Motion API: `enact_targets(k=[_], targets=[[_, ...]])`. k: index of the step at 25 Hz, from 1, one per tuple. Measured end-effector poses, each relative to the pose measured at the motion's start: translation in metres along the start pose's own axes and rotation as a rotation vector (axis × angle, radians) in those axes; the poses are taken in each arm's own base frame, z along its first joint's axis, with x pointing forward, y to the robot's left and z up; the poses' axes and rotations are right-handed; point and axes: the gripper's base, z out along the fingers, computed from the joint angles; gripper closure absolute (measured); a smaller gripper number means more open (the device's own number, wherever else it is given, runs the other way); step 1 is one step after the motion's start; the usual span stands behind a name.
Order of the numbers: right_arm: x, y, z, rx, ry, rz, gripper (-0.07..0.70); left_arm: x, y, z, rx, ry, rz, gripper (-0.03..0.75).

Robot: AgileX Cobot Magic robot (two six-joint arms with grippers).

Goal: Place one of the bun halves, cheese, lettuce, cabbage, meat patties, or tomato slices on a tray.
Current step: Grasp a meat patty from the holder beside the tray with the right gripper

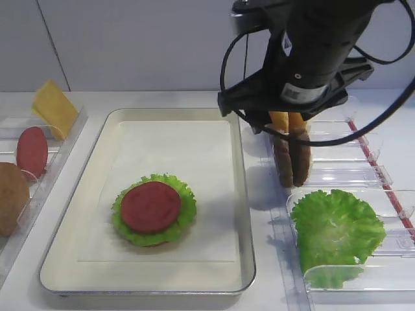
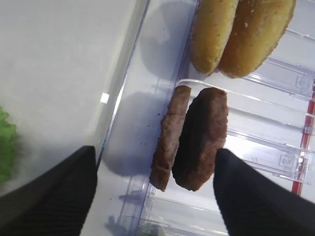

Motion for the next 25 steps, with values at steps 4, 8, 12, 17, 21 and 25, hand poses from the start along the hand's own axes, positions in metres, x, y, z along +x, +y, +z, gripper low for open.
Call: enact_targets(k=[4,8,12,17,21,25], targets=[[0.000,0.003,0.011,0.007,0.019,0.002,0.139,0.000,0.000,0.000,0.000,0.000,0.000,0.195],[-0.003,0.006,0.020,0.012,0.010,0.004,0.147,0.000,0.000,0.000,0.000,0.000,0.000,0.195],[-0.003,0.008,0.032,0.030,0.034,0.010,0.169,0.000,0.000,0.000,0.000,0.000,0.000,0.195],[-0.004,0.006,0.039,0.069,0.032,0.010,0.180,0.000,0.000,0.000,0.000,0.000,0.000,0.195],[-0.005,0.005,0.039,0.083,0.021,0.021,0.180,0.000,0.000,0.000,0.000,0.000,0.000,0.195],[-0.005,0.005,0.040,0.088,0.020,0.022,0.180,0.000,0.000,0.000,0.000,0.000,0.000,0.195]])
